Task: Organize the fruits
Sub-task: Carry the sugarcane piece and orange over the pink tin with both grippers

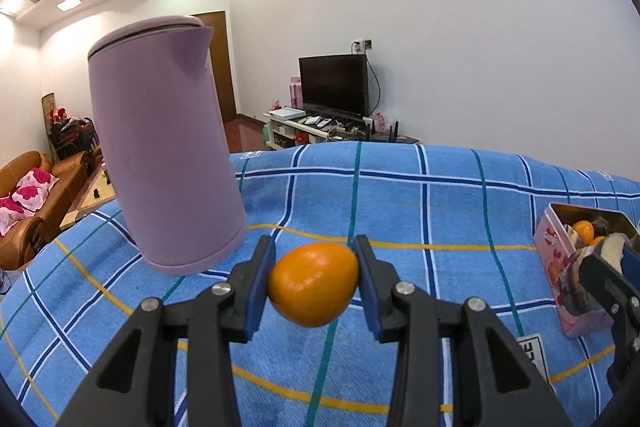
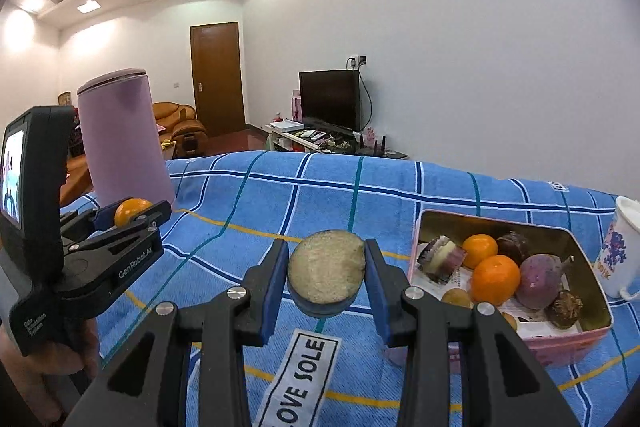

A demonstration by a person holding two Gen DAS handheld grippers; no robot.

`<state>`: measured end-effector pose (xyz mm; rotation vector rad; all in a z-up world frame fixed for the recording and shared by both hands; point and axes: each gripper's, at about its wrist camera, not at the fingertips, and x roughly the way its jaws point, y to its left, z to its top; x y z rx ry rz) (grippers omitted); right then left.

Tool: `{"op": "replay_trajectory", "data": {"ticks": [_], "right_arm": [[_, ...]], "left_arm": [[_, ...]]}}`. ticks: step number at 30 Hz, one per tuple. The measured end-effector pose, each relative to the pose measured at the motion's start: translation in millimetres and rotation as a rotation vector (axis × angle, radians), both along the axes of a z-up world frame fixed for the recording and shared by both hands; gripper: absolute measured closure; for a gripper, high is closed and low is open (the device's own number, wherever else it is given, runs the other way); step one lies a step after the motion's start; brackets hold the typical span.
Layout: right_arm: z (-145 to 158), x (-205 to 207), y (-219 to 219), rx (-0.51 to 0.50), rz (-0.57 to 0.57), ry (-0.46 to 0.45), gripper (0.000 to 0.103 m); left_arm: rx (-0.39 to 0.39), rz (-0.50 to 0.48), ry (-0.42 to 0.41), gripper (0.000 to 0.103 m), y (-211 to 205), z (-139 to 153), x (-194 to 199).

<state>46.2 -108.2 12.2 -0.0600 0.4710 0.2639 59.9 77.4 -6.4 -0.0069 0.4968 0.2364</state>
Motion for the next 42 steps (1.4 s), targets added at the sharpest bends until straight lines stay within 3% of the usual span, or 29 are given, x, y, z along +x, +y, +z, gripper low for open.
{"op": "replay_trajectory", "data": {"ticks": [42], "right_arm": [[7, -21, -36, -0.017, -0.042, -0.031, 0.063]], "left_arm": [[0.018, -0.102, 0.013, 0.061, -56, 3, -22]]}}
